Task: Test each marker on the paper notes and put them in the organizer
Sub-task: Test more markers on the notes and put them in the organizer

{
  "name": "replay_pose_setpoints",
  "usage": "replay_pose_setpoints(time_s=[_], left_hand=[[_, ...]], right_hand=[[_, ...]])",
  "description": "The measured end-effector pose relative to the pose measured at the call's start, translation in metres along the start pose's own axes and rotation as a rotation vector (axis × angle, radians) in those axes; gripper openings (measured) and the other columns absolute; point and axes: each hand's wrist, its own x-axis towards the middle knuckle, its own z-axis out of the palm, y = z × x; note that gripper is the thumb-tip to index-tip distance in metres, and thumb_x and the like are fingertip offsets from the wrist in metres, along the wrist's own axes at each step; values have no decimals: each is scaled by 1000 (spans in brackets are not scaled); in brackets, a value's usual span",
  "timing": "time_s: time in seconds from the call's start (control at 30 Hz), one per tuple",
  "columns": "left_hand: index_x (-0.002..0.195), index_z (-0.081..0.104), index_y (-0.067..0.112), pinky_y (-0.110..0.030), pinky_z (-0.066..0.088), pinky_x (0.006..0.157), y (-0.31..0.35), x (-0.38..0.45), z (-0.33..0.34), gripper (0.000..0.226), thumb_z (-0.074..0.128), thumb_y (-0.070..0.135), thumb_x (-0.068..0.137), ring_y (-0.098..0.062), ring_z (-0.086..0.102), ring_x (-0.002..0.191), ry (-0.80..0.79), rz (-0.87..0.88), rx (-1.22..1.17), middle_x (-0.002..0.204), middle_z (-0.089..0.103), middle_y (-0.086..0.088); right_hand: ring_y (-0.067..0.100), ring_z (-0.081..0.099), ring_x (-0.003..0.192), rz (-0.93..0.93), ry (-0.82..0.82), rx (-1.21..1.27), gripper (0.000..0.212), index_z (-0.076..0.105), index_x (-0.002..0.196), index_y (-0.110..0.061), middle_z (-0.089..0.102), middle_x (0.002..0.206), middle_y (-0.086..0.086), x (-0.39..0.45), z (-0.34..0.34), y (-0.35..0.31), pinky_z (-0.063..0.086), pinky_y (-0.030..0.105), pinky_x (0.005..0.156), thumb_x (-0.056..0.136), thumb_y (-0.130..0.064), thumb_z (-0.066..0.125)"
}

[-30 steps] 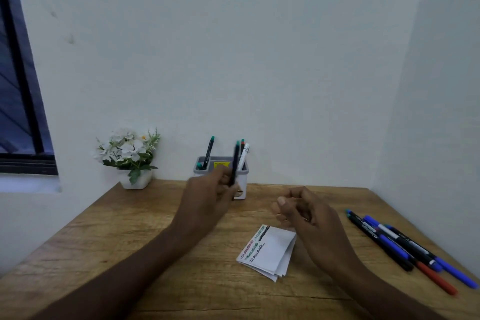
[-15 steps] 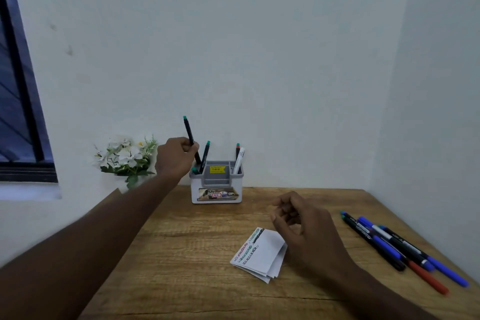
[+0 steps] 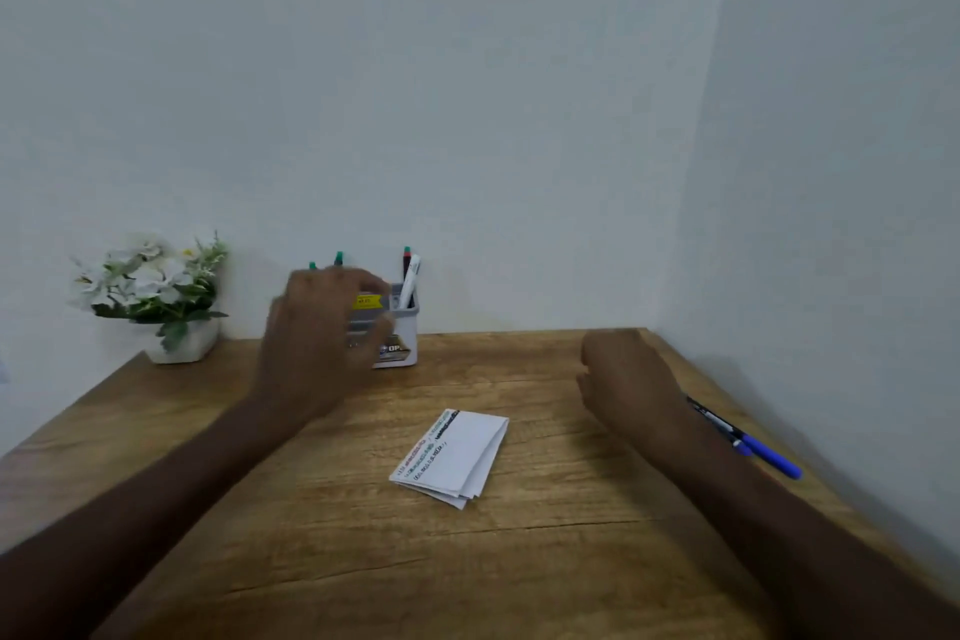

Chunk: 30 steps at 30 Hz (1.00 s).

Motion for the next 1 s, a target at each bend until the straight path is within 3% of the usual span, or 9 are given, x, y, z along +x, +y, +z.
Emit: replay_pose_setpoints(time_s=[0.23, 0.3, 0.4, 0.5, 0.73, 0.8, 0.87, 0.93, 1.0], left_hand=[[128, 58, 51, -32, 47, 100, 21, -57, 25, 49, 47, 81, 91, 9, 48, 119, -567, 128, -179, 128, 56, 34], [129, 57, 52, -32, 48, 100, 17, -56, 29, 46, 49, 79, 92, 5, 50, 120, -586, 153, -209, 129, 57, 33], [130, 58, 54, -30, 47, 99, 14, -58, 37, 47, 48, 80, 91, 6, 49, 121, -591, 161, -219, 130, 56, 35], [132, 58, 53, -29, 46, 100, 18, -56, 41, 51, 47, 81, 90, 8, 48, 122, -591, 160, -233, 131, 56, 35], [133, 61, 46, -34, 49, 102, 25, -59, 38, 51, 60, 73, 90, 3, 50, 120, -615, 107, -254, 132, 58, 28], [134, 58, 46, -33, 50, 101, 28, -63, 34, 49, 61, 70, 92, 6, 50, 120, -559, 85, -280, 133, 58, 29], [135, 56, 44, -33, 51, 97, 30, -63, 28, 43, 54, 65, 98, 6, 53, 118, -473, 83, -311, 133, 58, 29], [138, 53, 42, -33, 52, 94, 32, -60, 21, 40, 45, 61, 103, 2, 55, 117, -404, 71, -344, 130, 58, 28], [143, 48, 43, -28, 49, 91, 36, -58, 16, 42, 41, 60, 105, 5, 52, 115, -372, 81, -343, 126, 54, 30]], right_hand=[[24, 63, 80, 83, -78, -173, 17, 56, 87, -17, 43, 85, -2, 9, -4, 24, 48, 32, 66, 97, -17, 69], [28, 65, 86, 65, -121, -168, 6, 63, 100, -13, 43, 95, 2, 9, 0, 25, 47, 33, 68, 98, -17, 67], [28, 66, 92, 17, -151, -121, 10, 61, 92, -14, 60, 104, 10, 12, 8, 25, 50, 33, 71, 98, -20, 67], [25, 68, 108, -28, -165, -68, 20, 74, 110, -14, 74, 113, 8, 14, 6, 21, 59, 38, 89, 96, -27, 75], [19, 71, 89, -65, -221, -135, 19, 78, 102, -15, 76, 97, 3, 2, 2, 4, 62, 41, 83, 102, -31, 69], [19, 73, 82, -103, -64, 155, 17, 71, 103, -15, 77, 91, 2, -3, 0, -6, 61, 39, 78, 105, -31, 66], [19, 76, 69, -80, 22, 732, 18, 63, 106, -11, 78, 85, 7, -9, -9, -24, 64, 38, 70, 107, -29, 62], [24, 80, 75, -89, -48, 1200, 19, 61, 111, -4, 79, 93, 17, -17, -11, -43, 67, 36, 71, 108, -23, 61], [25, 83, 85, -129, -99, 1287, 18, 65, 113, -3, 82, 98, 12, -28, -1, -59, 67, 31, 76, 104, -18, 65]])
